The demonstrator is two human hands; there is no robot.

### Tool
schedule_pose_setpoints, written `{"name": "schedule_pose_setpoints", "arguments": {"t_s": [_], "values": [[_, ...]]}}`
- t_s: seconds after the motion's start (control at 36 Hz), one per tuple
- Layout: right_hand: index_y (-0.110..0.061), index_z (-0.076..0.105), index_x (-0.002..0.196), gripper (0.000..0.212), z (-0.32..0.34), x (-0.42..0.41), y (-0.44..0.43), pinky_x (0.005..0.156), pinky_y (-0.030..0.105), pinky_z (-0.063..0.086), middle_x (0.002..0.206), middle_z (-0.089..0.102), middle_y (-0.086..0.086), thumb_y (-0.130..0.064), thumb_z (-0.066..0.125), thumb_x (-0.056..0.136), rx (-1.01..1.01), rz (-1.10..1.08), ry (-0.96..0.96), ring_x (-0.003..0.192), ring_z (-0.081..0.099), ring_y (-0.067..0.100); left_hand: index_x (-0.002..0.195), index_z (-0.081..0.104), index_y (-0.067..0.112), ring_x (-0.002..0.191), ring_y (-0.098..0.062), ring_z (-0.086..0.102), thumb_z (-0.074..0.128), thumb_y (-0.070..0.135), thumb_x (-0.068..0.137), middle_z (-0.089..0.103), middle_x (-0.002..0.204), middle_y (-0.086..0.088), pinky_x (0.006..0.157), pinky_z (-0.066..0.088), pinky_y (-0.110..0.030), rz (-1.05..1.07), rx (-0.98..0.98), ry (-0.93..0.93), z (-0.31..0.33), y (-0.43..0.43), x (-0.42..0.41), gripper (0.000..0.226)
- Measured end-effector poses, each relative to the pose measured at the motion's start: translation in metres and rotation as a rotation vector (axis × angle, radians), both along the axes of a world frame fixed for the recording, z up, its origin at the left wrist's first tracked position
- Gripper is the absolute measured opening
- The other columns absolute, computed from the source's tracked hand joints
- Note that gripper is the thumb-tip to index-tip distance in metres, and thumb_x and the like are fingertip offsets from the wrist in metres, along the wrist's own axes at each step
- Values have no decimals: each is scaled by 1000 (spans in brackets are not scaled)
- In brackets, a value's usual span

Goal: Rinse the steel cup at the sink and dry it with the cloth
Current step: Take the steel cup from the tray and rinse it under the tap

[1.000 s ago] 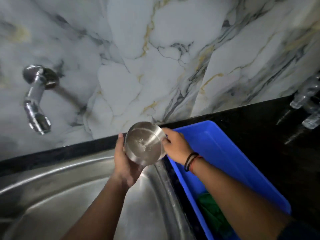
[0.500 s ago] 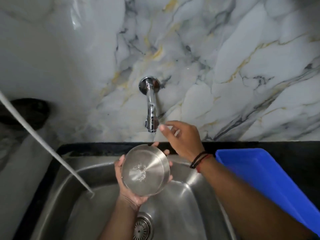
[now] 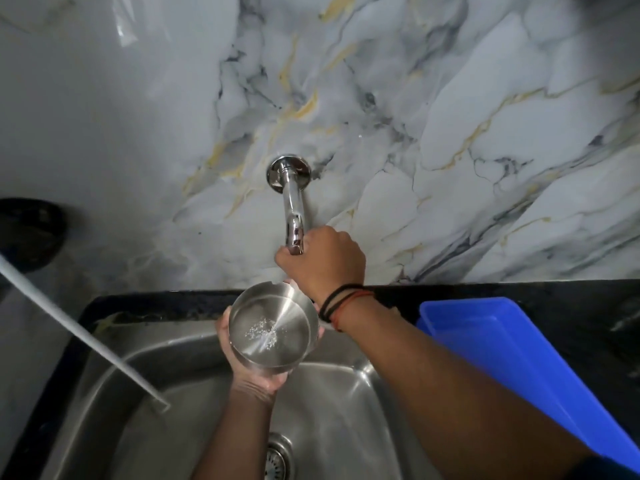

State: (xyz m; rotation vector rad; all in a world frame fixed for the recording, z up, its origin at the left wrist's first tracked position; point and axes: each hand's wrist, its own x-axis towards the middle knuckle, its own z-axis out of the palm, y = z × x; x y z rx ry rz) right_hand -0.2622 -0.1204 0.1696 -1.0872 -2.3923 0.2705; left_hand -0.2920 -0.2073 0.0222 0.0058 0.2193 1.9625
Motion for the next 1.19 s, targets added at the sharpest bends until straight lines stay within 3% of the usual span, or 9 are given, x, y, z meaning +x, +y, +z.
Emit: {"name": "schedule_pose_setpoints", "arguments": {"t_s": [0.08, 0.17, 0.31, 0.42, 0.64, 0.86, 0.97, 1.11, 1.19], "values": [[-21, 38, 46, 44, -3, 6, -3, 42, 21, 17, 40, 35, -7, -49, 57, 75, 213, 27, -67, 37, 35, 13, 87, 81, 13, 84, -36, 73, 68, 67, 61, 77, 94, -14, 68, 59, -56, 13, -49, -33, -9, 2, -4, 61], [-21, 50, 51, 40, -5, 16, 4, 48, 26, 29, 47, 42, -6, -48, 65, 76, 490, 182, 8, 45, 39, 15, 105, 75, 10, 100, -43, 67, 74, 65, 59, 72, 110, -19, 84, 54, -61, -74, 23, -28, -12, 7, -9, 72], [-9, 59, 107, 44, -5, 12, 19, 80, 42, 49, 106, 58, 15, -39, 67, 75, 494, 433, 67, 100, 54, 30, 119, 69, 10, 118, -41, 58, 60, 70, 74, 67, 125, -17, 98, 41, -63, -200, 183, 22, -13, 16, -10, 76], [-15, 52, 130, 52, 3, -3, 23, 112, 45, 27, 147, 39, 17, -36, 59, 83, 439, 552, -168, 140, 29, 31, 118, 70, 9, 112, -45, 61, 68, 67, 68, 68, 121, -19, 91, 44, -66, -158, 104, -38, -17, 26, -5, 76], [-9, 59, 121, 40, 2, -10, 20, 110, 43, 34, 146, 41, 15, -19, 59, 82, 303, 530, -107, 143, 23, 30, 136, 54, 5, 121, -51, 50, 63, 67, 72, 59, 129, -29, 103, 36, -65, -422, -6, 3, -41, 10, -2, 89], [-9, 60, 121, 43, 5, -7, 23, 109, 49, 32, 144, 43, 18, -17, 60, 79, 317, 572, -134, 141, 26, 34, 142, 37, -10, 140, -42, 33, 24, 73, 88, 42, 148, -29, 118, 16, -52, -236, 166, -1, -23, 6, -3, 100], [-10, 59, 122, 43, 6, -6, 23, 112, 49, 25, 146, 40, 18, -19, 58, 80, 343, 545, -176, 142, 23, 32, 145, 44, 10, 128, -45, 47, 79, 61, 63, 46, 145, -22, 93, 48, -65, -111, -31, -189, -24, 9, -2, 103], [-9, 62, 116, 37, 4, -7, 19, 112, 49, 27, 147, 40, 17, -16, 59, 80, 294, 522, -126, 143, 22, 32, 131, 56, 3, 116, -46, 53, 62, 72, 69, 56, 127, -26, 96, 46, -61, -247, -115, -70, -34, 10, 5, 93], [-9, 63, 114, 35, 1, -8, 16, 112, 49, 30, 147, 39, 16, -16, 60, 80, 280, 500, -102, 143, 21, 31, 140, 43, 6, 111, -49, 51, 59, 72, 68, 41, 132, -28, 88, 49, -59, -376, -21, -8, -37, 8, 7, 99]]}}
